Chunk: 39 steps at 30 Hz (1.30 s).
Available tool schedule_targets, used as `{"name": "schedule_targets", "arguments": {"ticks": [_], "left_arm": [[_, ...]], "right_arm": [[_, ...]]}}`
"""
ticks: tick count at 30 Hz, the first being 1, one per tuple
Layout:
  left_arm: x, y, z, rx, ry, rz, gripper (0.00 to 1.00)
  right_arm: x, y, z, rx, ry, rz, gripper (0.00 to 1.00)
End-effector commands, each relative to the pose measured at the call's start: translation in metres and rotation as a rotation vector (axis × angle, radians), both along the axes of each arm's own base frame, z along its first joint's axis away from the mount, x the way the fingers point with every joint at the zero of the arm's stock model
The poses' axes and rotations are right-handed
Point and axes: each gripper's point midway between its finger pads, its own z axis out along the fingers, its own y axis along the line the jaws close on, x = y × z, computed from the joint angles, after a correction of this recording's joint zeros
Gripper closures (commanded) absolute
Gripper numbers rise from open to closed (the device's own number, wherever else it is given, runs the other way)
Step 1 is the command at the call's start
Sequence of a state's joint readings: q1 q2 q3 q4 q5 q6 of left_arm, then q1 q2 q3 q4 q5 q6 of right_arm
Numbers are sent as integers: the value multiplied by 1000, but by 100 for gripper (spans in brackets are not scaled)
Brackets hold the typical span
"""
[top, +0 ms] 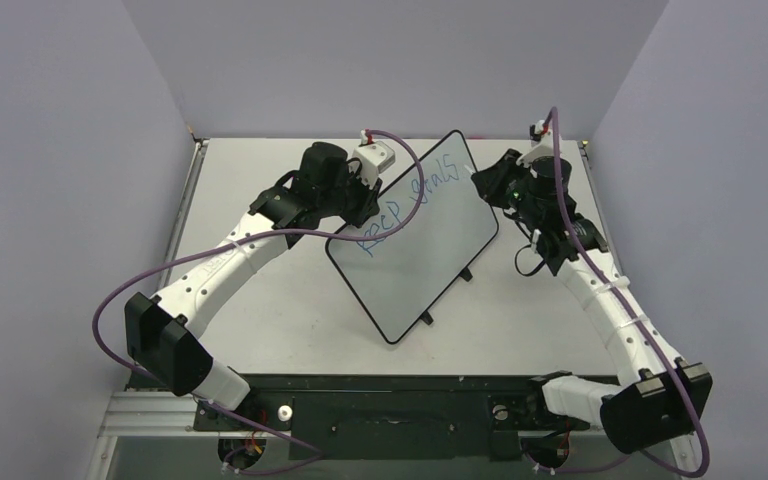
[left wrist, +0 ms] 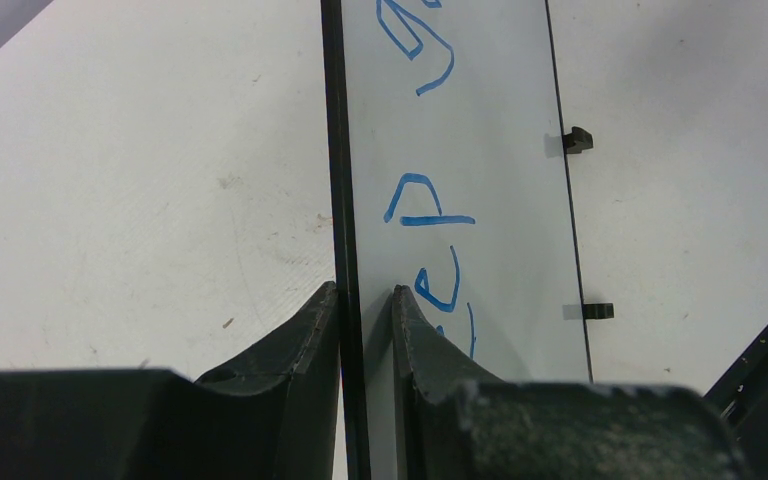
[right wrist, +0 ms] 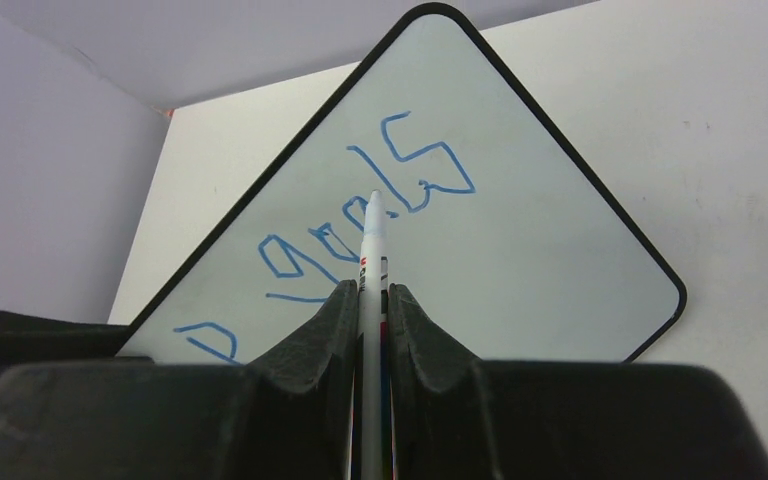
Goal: Write a sentence on the whiteboard
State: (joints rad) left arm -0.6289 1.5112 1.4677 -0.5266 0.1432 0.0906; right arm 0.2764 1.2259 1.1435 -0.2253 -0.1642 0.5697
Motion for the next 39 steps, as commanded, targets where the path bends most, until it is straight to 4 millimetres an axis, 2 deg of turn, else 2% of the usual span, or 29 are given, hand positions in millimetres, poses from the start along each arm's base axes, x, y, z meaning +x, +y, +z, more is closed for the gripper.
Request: {"name": "schedule_targets", "arguments": {"ticks": [1,5,11,24,39], "left_arm": [[-9,-1,11,29,-38,-60,100],[-8,-2,14,30,-29,-57,100],[-11,4,5,41,4,-25,100],[-16,9,-14,-10,25,34,100],[-23,15,-14,29,77,45,100]], "right_arm": [[-17,-3,9,-12,-34,0,100],[-29,0,14,-9,-54,19,100],[-42,7,13,-20,-58,51,100],[-73,22,-14,-85,-33,110,100],[-115,45,-40,-129,-51,247,100]]}}
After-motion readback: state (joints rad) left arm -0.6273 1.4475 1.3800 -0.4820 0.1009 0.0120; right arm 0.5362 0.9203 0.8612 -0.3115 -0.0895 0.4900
